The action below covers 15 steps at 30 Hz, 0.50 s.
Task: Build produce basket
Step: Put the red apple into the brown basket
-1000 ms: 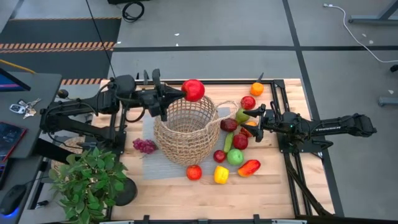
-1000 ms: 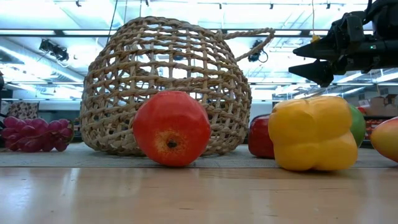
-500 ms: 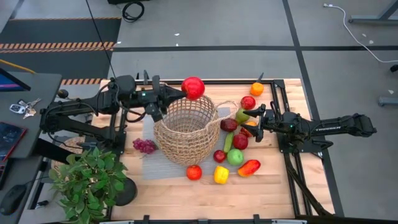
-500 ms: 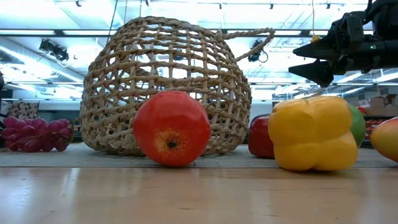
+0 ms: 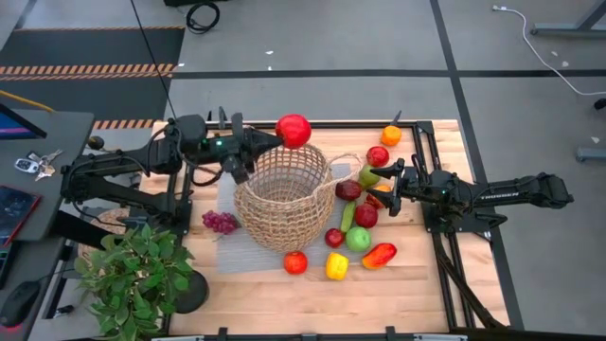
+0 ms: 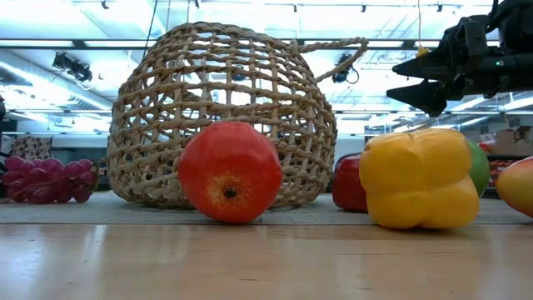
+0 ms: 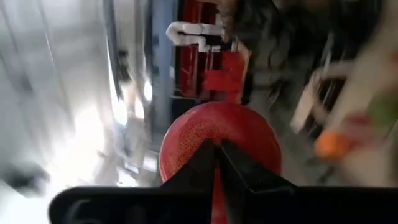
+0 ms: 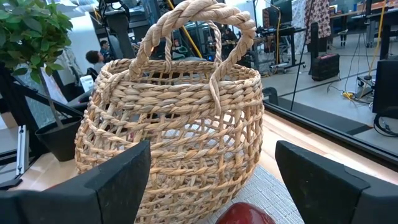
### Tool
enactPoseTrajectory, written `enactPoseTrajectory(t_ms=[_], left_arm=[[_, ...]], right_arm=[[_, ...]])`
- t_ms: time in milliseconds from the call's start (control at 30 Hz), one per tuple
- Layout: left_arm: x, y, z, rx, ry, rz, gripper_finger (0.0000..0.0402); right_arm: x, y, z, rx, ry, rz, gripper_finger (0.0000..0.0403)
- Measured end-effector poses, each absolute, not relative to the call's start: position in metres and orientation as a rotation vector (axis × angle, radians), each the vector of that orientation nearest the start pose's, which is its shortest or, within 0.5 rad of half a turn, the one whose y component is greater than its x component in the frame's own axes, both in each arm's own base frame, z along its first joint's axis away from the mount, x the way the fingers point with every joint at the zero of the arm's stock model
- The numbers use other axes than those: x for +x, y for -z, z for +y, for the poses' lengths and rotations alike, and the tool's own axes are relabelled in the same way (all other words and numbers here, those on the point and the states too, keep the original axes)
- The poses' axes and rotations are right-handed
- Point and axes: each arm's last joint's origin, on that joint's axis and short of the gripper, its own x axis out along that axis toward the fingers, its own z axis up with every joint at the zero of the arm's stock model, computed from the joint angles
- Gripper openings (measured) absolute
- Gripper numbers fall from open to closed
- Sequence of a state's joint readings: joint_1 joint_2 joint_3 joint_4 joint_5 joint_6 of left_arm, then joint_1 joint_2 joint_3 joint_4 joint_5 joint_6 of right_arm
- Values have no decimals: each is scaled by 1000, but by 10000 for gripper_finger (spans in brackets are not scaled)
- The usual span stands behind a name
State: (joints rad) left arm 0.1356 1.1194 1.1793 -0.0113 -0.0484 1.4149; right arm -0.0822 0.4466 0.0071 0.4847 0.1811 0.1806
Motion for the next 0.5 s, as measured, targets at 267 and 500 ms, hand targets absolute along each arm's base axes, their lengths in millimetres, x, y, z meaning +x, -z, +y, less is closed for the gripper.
enactPoseTrajectory(t_ms=[267,500], left_arm=[[240,-415,34,422,-179,44,19],[241,-408,29,-27,-161,78,25]], right_arm=[[124,-172,-15,182,259,-69,348],[124,-172,-15,182,258,-68,348]])
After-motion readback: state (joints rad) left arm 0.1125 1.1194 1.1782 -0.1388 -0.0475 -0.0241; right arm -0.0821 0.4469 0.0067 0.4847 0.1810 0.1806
